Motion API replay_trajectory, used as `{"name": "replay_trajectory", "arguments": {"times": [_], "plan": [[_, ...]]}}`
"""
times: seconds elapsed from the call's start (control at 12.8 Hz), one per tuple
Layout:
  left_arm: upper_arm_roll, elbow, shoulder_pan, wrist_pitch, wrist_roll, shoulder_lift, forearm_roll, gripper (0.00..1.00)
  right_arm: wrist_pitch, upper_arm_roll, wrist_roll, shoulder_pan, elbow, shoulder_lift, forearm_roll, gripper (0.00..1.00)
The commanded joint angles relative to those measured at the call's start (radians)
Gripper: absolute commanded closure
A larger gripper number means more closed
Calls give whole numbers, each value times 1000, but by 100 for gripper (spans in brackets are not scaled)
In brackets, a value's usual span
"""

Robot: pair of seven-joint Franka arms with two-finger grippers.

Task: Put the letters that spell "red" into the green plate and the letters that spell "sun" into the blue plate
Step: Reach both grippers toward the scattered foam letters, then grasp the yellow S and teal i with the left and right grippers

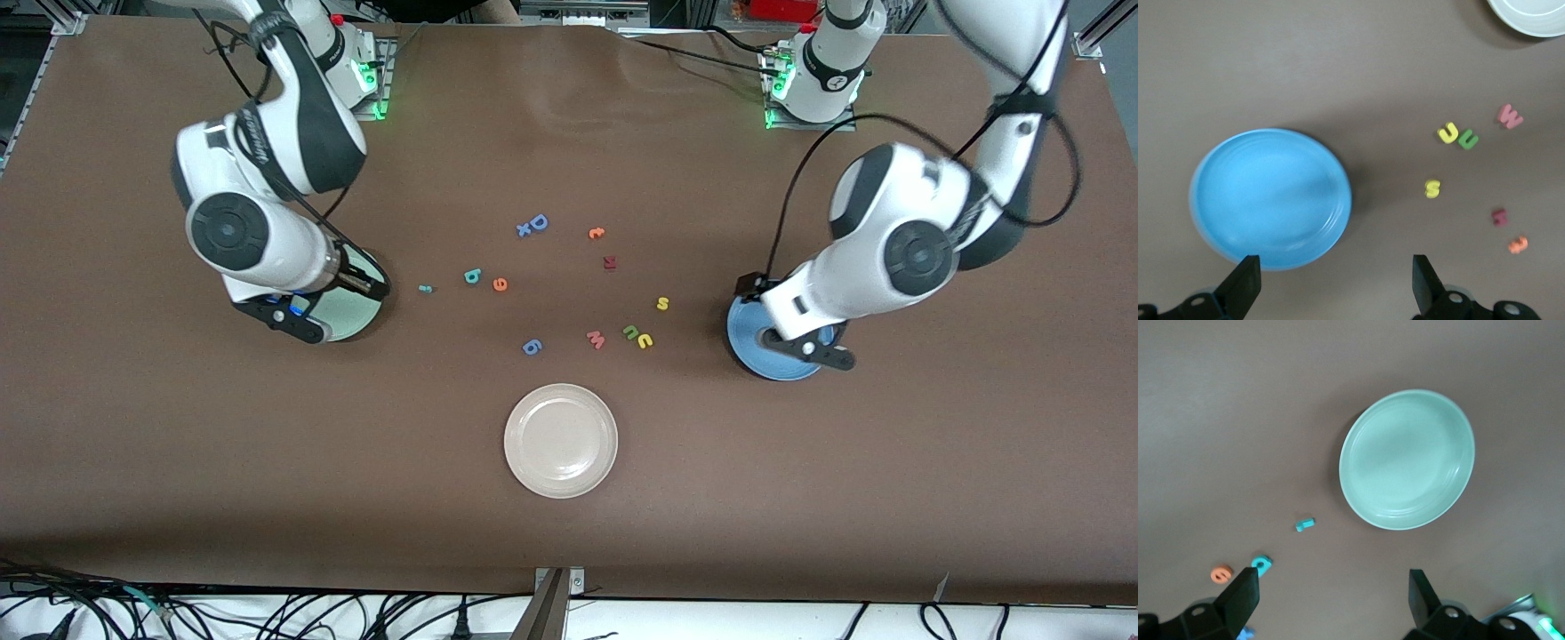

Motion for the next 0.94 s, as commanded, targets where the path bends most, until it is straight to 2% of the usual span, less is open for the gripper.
{"name": "replay_trajectory", "arguments": {"times": [0.0,0.16,0.31,0.63,0.7,0.78,0.86], "plan": [[6,-38,-69,128,-122,54,-6,0,71,-1,144,5,-60,17,84,1],[6,-133,-112,373,-167,111,-6,0,157,2,212,5,-138,19,112,1],[6,-187,-127,489,-179,137,-6,0,243,22,250,7,-218,19,112,1],[8,-234,-207,505,-297,134,-6,0,529,49,298,10,-428,20,112,2],[8,-247,-218,505,-323,133,-4,0,577,50,299,13,-459,23,112,4],[11,-266,-233,505,-328,127,-1,0,594,50,306,13,-465,34,112,11],[11,-275,-241,505,-340,126,34,0,610,50,310,18,-465,48,112,13]]}}
